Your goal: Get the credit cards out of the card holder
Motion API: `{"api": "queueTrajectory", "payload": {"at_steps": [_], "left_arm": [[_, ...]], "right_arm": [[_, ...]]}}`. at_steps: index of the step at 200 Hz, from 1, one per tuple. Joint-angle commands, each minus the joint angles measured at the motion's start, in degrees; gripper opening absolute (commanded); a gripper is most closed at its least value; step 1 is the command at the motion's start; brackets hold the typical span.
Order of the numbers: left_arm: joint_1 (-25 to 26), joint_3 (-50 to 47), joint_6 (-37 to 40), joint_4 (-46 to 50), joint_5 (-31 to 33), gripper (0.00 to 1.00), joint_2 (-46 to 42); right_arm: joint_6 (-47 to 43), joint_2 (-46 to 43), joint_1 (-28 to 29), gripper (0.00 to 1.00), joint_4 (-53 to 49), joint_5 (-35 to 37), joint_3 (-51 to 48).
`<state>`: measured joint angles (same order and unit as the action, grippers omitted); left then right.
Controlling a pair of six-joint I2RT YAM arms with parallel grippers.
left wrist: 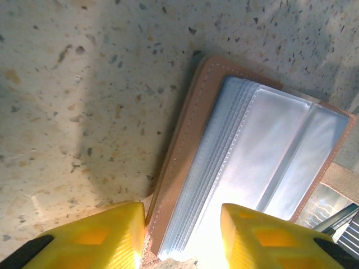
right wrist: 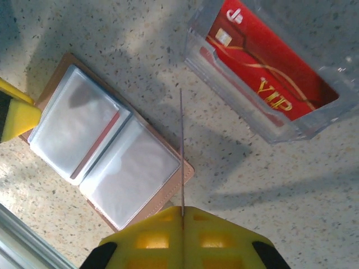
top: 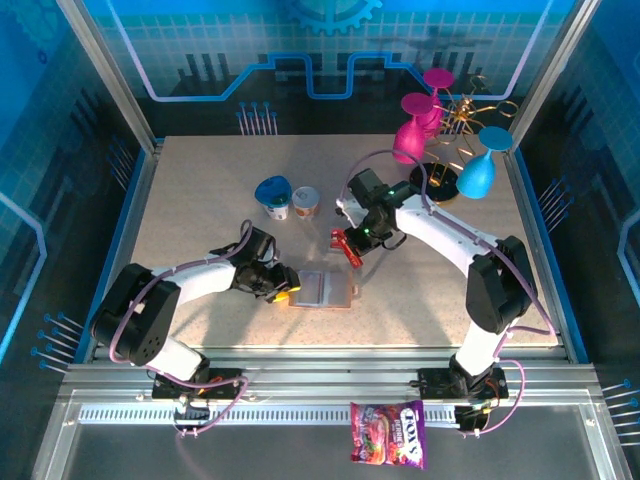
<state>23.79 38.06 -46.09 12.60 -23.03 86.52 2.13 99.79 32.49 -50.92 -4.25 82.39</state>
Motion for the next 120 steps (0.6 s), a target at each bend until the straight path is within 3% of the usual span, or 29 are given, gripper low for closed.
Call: {"api": "queueTrajectory", "payload": {"at_steps": [1,70,120], "left_arm": [[-0.2,-0.4,1.1,-0.5,-2.1,0.39,-0.2],[-0.2,-0.3,0.4,0.3,-0.8,0.39,-2.1],[-0.4,0.2,0.4,1.5,0.7,0.42,-3.7]], "right_arm": [[-7.0,-0.8,-0.5,0.00,0.2,1.9,1.5],[-29.1,1.6,-0.7,0.00,-2.0,3.4,4.2],[-38.8,10.6,-0.8,0.00,-13.0,4.7,15.5]]}}
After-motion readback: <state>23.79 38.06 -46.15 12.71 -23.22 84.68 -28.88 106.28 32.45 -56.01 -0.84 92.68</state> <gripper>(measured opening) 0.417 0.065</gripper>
